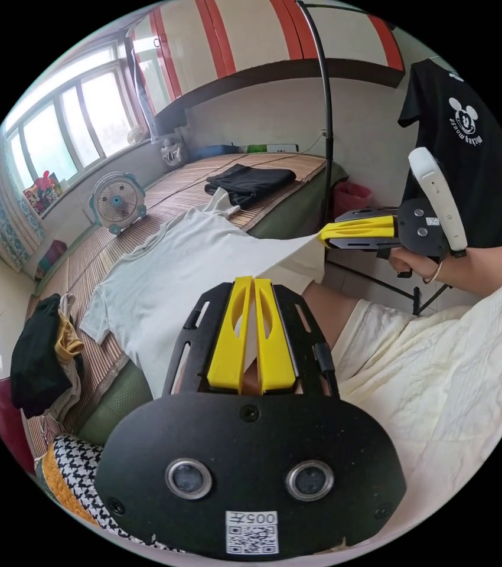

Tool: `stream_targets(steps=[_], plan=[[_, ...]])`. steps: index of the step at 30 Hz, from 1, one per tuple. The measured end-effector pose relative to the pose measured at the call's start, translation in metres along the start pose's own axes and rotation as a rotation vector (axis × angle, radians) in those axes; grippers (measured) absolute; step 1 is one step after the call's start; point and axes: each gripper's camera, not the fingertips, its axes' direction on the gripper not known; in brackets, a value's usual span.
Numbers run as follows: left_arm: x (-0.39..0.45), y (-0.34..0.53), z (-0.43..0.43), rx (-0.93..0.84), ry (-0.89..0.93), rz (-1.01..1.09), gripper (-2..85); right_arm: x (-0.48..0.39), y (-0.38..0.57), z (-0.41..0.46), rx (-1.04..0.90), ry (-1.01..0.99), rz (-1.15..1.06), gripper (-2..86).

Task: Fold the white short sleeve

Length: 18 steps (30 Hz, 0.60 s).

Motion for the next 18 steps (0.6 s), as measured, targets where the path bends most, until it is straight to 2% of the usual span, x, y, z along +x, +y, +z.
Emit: stream_targets(steps=[6,11,18], plan=[[0.006,0.002,-0.002,-0.001,0.004,0.031,0.3,-0.007,0.009,0.006,-0.020,0.013,-0.006,-1.4],[0.010,0.005,0.019,-0.090,0.021,0.084,0.5,-0.013,0.014,0.029,-0.085,-0.015,-0.026,-1.4],[0.004,0.008,0.042,-0.183,0.030,0.025,3.5,-0.021,0.016,0.053,-0.151,-0.055,-0.045,-1.6]])
